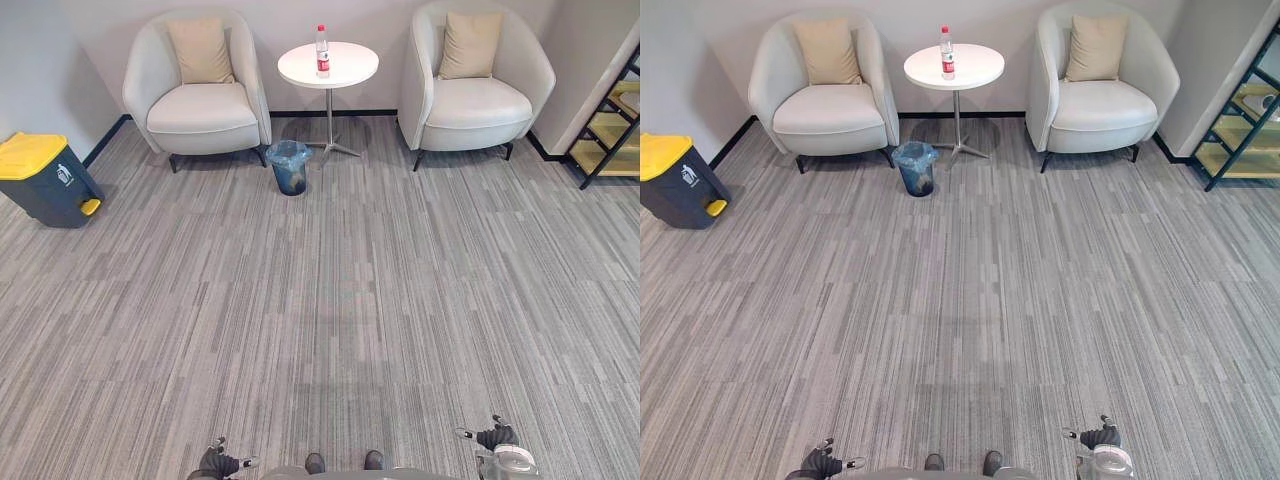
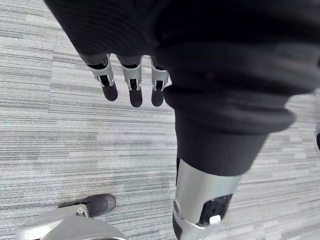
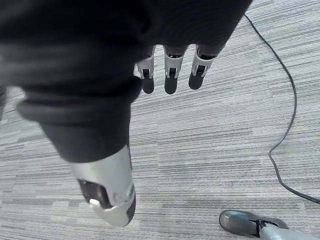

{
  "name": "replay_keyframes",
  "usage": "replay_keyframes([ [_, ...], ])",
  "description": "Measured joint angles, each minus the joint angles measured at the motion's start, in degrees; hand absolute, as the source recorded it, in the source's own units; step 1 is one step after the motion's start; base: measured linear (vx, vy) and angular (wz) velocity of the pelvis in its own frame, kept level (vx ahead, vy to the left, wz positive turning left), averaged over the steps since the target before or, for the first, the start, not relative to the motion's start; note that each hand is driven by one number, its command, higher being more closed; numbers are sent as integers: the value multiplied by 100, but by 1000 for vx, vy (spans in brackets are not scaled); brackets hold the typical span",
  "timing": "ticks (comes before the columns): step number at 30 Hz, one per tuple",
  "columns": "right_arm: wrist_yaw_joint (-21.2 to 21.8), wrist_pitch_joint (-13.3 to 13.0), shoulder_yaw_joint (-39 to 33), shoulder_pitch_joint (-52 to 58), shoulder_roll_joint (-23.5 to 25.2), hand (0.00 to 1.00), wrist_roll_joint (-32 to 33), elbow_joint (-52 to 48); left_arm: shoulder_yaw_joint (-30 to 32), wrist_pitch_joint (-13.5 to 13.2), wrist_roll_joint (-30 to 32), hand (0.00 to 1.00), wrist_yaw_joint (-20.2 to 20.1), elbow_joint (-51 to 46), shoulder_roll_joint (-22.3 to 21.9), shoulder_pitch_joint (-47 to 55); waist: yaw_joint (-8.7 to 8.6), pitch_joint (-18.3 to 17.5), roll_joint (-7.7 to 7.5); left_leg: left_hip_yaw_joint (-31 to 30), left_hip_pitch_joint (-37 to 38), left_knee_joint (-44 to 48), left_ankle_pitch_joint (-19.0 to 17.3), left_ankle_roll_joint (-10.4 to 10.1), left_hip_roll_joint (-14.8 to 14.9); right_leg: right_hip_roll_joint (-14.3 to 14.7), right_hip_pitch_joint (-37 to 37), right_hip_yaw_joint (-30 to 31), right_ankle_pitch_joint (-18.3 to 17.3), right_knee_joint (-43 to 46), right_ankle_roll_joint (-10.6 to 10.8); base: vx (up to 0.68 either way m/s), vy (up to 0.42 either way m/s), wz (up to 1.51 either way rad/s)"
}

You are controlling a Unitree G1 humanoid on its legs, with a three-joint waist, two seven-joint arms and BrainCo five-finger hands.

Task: Gather rubbish on tea table into small bin, then transfer packed bag to large trash can.

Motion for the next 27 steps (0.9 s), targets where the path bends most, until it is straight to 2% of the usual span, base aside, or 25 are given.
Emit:
replay_keyframes([
  [7, -2, 27, -221, 29, 6, 0, 370, 5, 74, 2, -17, 0, 2, 0, 0, -1, 3, -8, -3, 22, 23, -81, 24, 29, 10, 25, 42, -2, 55, -80, -63, 34, -4, -2],
  [20, 0, 34, -230, -83, 150, 0, 700, 35, 194, 16, -70, 0, 4, 3, 0, -79, 7, -14, -4, 24, 141, -90, 19, 25, 3, 12, 144, 9, -18, -62, 49, -16, -3, 1],
  [27, 5, 38, -213, -78, 175, 0, 839, 34, 192, 44, -69, 0, 4, 49, -38, -14, 12, -14, -3, 158, 135, -101, 0, 35, 20, 32, 108, 113, 23, -91, -15, -57, -8, -8],
])
